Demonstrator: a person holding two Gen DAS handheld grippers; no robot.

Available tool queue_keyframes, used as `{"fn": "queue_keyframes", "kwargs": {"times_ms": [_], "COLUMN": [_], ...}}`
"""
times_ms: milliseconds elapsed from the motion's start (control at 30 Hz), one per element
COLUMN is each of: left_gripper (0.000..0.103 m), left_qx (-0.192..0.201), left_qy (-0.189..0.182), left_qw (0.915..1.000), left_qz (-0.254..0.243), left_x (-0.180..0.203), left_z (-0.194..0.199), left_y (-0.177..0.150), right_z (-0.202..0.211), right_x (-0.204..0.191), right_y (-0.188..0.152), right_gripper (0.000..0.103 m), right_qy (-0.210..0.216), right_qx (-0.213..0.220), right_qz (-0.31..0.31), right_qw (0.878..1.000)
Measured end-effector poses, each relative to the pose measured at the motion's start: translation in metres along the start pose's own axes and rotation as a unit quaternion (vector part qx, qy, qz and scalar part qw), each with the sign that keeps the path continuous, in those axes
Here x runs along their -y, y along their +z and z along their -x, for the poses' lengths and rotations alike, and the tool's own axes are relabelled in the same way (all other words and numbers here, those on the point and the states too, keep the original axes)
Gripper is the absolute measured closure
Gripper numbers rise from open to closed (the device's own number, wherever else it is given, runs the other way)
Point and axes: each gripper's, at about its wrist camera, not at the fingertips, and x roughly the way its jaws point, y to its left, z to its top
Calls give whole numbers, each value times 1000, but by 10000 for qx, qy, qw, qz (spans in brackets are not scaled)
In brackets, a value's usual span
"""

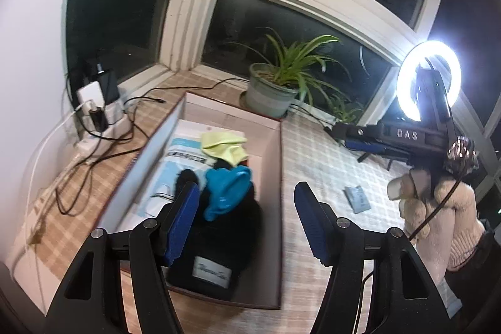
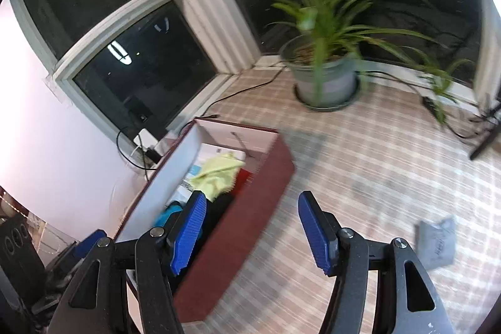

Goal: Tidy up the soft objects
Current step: 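Open the left tool over the box while the right tool releases the cloth into it, then move the left tool to the grey sachet while the right tool approaches the Vinda tissue pack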

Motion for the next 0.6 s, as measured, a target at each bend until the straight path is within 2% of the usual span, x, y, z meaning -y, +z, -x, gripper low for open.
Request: {"fn": "queue_keyframes", "kwargs": {"times_ms": [333, 433, 600], "left_gripper": [40, 40, 40], "left_qx": [-196, -284, -448], "left_qy": [-373, -467, -622], "left_qw": [9990, 9983, 9969], "left_qz": [-165, -184, -201], "left_x": [50, 66, 91], "left_z": [-12, -19, -33], "left_y": [-16, -22, -32], "right_z": [73, 96, 135], "right_x": [69, 96, 146], "right_y": [-47, -62, -85], "right_gripper": [45, 41, 40], "right_qy": [-553, -728, -1037], "right_qx": [305, 406, 551], "right_qz": [-298, -466, -803], "right_qw": [9976, 9954, 9898]}}
